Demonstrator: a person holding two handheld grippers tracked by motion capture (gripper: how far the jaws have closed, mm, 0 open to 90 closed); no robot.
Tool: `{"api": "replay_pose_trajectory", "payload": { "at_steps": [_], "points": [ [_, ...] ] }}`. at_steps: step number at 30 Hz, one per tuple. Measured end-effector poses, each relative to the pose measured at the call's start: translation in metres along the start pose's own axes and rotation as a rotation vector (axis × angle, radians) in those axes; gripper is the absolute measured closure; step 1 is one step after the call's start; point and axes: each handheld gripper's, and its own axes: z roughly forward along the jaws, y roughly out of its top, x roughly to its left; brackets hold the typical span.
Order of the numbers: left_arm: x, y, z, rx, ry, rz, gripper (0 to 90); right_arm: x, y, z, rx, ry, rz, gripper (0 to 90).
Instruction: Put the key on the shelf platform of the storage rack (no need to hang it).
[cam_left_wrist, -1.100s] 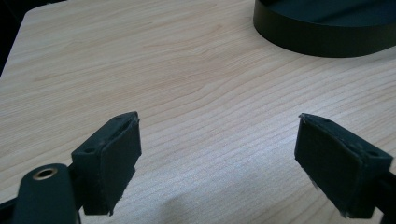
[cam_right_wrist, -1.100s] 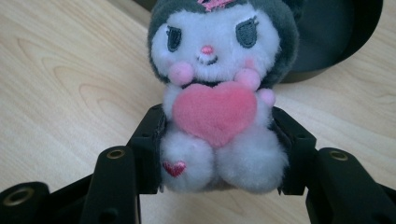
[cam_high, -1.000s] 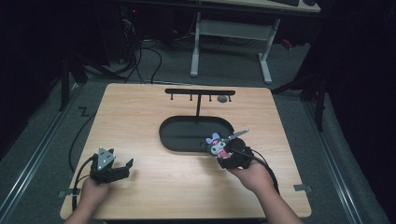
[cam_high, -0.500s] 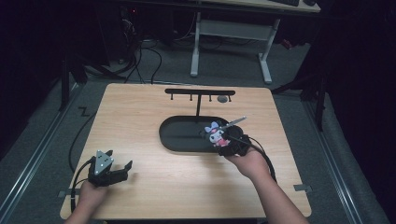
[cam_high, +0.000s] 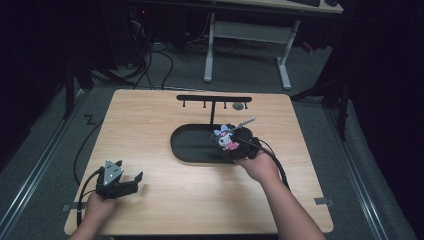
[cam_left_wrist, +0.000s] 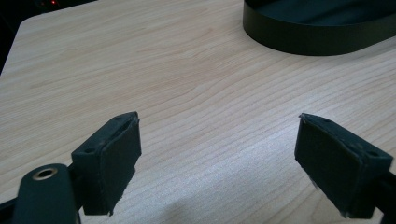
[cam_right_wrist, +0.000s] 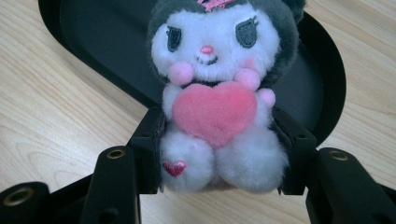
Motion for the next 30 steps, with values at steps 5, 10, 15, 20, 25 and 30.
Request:
{"api": "replay_pose_trajectory", "payload": {
  "at_steps": [5, 10, 15, 20, 25, 30],
  "points": [
    [0.000, 0.000, -0.001, 0.000, -0.002, -0.001, 15.4, -0.002, 0.002, 0.004, -0.002, 0.006, 0.024, 46.9],
    [0.000, -0.002, -0.004, -0.018, 0.002, 0.004, 15.4, -0.005, 0.003, 0.008, -0.006, -0.001, 0.022, 46.9],
    [0.000, -0.003, -0.006, -0.034, -0.003, 0.006, 15.4, -0.007, 0.008, 0.018, -0.005, -0.006, 0.031, 46.9],
    [-0.001, -0.003, -0.006, -0.032, -0.003, 0.021, 15.3, -0.009, 0.012, 0.028, 0.001, -0.007, 0.035, 46.9],
    [-0.001, -0.004, -0.009, -0.052, -0.006, 0.009, 15.4, -0.010, 0.013, 0.046, 0.031, -0.030, 0.032, 46.5],
    [-0.002, -0.004, -0.008, -0.043, -0.006, 0.026, 15.3, -0.013, 0.007, 0.054, 0.046, -0.017, 0.055, 45.6]
  ]
}}
